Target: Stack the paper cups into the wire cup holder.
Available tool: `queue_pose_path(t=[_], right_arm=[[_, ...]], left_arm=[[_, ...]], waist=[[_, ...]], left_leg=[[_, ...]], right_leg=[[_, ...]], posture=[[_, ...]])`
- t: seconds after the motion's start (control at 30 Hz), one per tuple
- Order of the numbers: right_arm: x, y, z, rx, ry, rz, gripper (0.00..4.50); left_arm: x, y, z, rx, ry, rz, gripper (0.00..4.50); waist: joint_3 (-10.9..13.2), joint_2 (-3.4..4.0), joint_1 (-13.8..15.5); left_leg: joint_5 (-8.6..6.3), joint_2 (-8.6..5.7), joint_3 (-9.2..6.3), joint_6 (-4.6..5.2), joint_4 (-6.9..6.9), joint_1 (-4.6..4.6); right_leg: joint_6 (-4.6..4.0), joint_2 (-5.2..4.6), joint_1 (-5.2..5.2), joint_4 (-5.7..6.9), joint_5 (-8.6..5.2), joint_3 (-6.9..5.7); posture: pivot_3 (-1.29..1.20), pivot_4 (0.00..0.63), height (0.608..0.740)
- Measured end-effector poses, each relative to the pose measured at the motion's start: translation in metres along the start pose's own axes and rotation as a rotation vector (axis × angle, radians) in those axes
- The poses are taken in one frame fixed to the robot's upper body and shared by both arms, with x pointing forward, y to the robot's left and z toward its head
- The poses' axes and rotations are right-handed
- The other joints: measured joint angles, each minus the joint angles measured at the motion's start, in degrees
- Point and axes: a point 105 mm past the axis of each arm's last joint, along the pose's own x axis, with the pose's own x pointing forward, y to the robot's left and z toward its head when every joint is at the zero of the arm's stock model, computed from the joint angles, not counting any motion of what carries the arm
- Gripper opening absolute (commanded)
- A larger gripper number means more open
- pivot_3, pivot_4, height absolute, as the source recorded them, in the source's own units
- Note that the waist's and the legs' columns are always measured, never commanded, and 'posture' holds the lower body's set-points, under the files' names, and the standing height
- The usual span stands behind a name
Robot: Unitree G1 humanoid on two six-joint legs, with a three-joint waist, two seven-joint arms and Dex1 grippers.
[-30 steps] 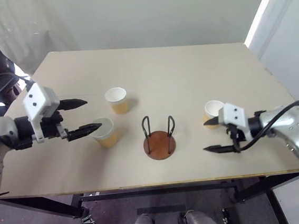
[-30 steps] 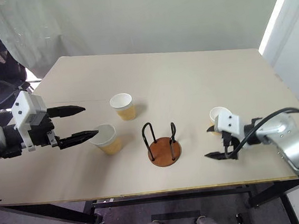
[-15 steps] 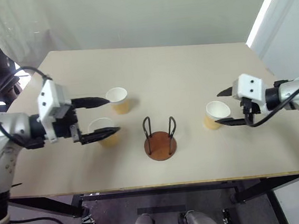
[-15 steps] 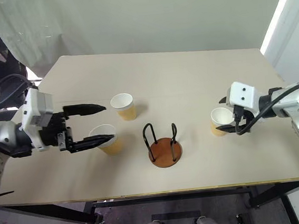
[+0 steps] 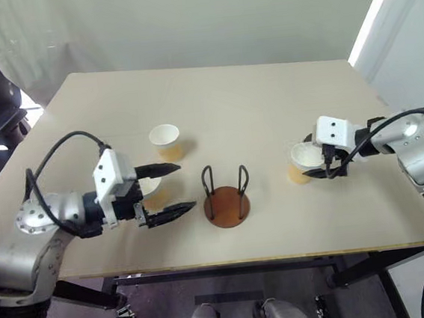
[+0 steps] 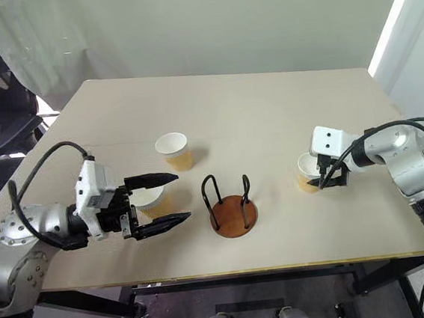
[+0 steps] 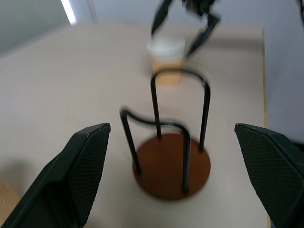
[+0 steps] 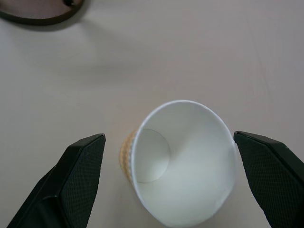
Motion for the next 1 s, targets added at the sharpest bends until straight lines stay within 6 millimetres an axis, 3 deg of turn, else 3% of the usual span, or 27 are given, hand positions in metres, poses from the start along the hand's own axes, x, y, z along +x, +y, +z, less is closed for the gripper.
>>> queue_pose_path(t=[0.47,1.0], right_arm=[[0.011,0.003,-0.007,-0.036,0.033,0.053,4.47],[0.019,0.015,-0.016,-0.078,0.087,0.111,4.47]], left_arm=[[-0.025,-0.004,0.009,-0.030,-0.033,0.112,4.50],[-0.029,-0.011,0.004,-0.092,-0.114,0.167,4.50]], waist=[[0.00,0.01,-0.06],[0.01,0.01,-0.06]], left_leg=[[0.05,0.00,0.00,0.05,0.05,0.16],[0.05,0.01,0.00,0.04,0.05,0.24]], right_leg=[[-0.12,0.00,0.14,0.01,0.05,0.00],[-0.17,0.00,0.22,0.02,0.04,-0.01]], posture=[[0.00,0.150,0.740],[0.00,0.150,0.740]])
